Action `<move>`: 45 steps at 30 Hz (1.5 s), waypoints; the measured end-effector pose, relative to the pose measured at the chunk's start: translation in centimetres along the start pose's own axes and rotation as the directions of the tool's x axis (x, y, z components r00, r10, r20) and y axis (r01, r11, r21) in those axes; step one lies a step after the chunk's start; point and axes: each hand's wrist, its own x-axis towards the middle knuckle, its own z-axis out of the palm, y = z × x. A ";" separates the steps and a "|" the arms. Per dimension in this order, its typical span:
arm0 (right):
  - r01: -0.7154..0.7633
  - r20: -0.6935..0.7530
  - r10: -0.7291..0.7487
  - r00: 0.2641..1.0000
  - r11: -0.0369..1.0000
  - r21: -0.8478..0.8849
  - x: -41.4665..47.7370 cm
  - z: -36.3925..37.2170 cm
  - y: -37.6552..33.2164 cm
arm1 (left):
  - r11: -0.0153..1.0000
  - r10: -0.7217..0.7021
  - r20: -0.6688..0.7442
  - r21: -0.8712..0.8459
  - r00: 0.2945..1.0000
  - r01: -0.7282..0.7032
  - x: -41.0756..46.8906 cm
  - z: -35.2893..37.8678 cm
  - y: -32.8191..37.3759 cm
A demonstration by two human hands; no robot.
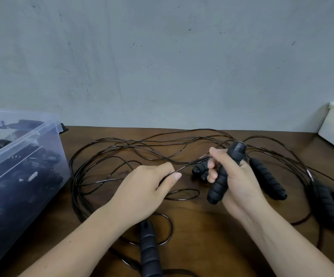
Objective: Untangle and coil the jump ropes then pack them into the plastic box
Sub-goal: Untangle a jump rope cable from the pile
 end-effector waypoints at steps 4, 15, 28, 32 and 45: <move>-0.021 0.121 0.032 0.992 0.996 -0.084 -0.8 0.7 1.2 | 1.000 0.018 -0.004 0.010 1.000 -0.018 -0.1 0.2 -0.2; 0.038 0.182 0.011 0.983 0.963 -0.265 -1.6 1.4 2.1 | 0.999 0.050 0.035 0.017 0.998 -0.051 -0.2 0.5 0.0; -0.029 0.117 0.037 0.992 0.997 -0.069 -0.7 0.7 0.7 | 1.000 0.004 0.056 0.000 0.998 -0.004 0.0 0.9 -0.4; 0.017 0.245 0.054 0.968 0.960 -0.279 -1.9 1.4 2.0 | 0.999 0.049 0.039 0.003 0.998 -0.049 0.0 0.8 -0.2; -0.008 0.120 0.007 0.993 1.000 0.010 -0.6 0.5 -0.5 | 1.000 0.015 0.067 0.004 0.998 -0.015 0.0 0.5 -0.3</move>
